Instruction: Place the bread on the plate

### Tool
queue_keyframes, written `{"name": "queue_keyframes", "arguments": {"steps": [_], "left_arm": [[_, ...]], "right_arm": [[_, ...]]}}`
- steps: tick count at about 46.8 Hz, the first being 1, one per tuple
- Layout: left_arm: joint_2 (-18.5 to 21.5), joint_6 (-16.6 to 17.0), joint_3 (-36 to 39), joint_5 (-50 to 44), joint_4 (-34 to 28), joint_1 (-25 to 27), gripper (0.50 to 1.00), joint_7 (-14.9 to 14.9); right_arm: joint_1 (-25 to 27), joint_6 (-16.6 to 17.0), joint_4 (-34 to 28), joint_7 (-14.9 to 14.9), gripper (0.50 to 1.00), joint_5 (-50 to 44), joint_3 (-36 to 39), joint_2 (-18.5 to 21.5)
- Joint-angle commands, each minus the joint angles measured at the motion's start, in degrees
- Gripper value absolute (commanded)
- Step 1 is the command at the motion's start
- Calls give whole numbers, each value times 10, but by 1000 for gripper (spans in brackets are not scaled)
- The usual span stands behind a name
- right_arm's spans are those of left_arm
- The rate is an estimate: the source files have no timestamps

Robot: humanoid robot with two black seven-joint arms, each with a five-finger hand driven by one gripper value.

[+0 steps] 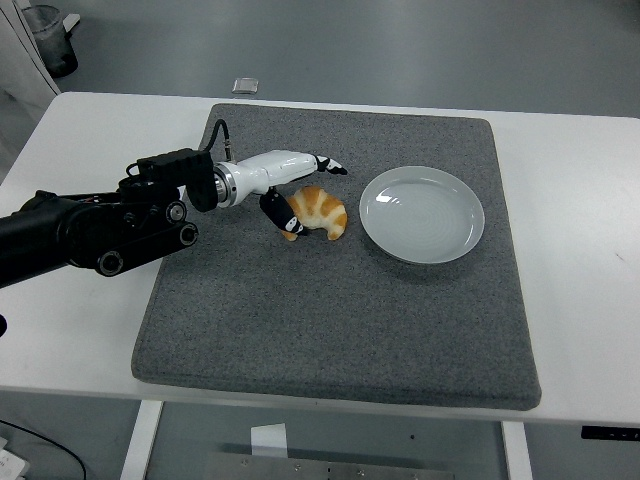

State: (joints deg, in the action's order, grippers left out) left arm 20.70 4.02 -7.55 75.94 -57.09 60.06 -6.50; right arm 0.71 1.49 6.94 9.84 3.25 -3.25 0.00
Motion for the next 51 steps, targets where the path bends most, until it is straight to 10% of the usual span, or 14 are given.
{"name": "queue_keyframes", "arguments": {"steps": [1,37,51], "left_arm": [[-8,5,-2,0,7,-3,971,0],[-16,0,1,4,20,-9,934,-6],[-15,-9,3,5,19,-9,746,-8]], "right_arm": [[0,0,0,0,932,0,0,0],[0,0,0,0,932,0,-1,0],[0,0,0,0,932,0,0,0]]}}
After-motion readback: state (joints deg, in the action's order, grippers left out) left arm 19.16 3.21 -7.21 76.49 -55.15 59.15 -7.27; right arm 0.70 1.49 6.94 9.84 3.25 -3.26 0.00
